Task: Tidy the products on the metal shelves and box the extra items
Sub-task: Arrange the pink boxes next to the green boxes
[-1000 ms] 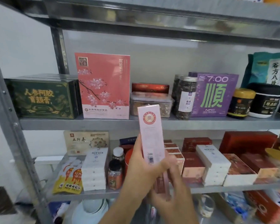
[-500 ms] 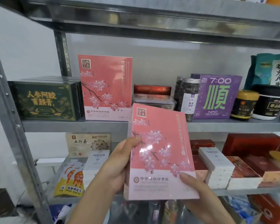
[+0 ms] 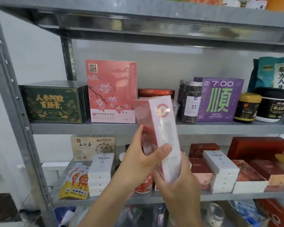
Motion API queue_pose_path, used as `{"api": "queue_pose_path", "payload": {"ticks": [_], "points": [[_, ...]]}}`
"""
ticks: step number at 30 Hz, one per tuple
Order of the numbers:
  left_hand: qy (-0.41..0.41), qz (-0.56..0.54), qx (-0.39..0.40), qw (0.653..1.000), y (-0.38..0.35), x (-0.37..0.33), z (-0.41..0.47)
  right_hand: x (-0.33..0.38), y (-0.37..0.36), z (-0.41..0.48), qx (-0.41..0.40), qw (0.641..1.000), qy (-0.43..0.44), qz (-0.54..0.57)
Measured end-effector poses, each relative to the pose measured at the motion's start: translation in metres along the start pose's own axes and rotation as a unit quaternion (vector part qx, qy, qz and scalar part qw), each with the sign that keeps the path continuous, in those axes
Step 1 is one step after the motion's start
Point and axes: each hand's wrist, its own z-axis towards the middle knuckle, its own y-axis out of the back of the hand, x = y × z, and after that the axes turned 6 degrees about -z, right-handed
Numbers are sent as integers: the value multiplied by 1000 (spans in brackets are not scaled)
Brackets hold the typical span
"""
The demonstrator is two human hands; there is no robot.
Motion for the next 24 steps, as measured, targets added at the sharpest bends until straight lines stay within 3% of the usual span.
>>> {"api": "queue_pose_path", "payload": {"ticks": [5,8,10,12,14,17,21,24], "points": [[-25,-51,-114,992,5,-4,2,5,-10,-26,135,986,101,6],[-86,18,-162,983,21,-2,3,0,-10,-19,126,982,134,51],[-112,33,-157,981,38,-2,3,-8,-8,-4,100,982,100,122],[-103,-23,-149,983,56,-3,2,-19,-8,14,89,982,46,157],[-93,-80,-137,983,71,-1,4,-25,-10,31,136,979,14,150],[-98,-87,-124,984,83,-5,9,-24,-16,50,244,944,-43,218],[-134,-23,-132,982,94,-21,19,-6,-27,65,210,948,-27,237],[-179,110,-179,961,100,-32,30,12,-41,76,141,958,17,250]]}}
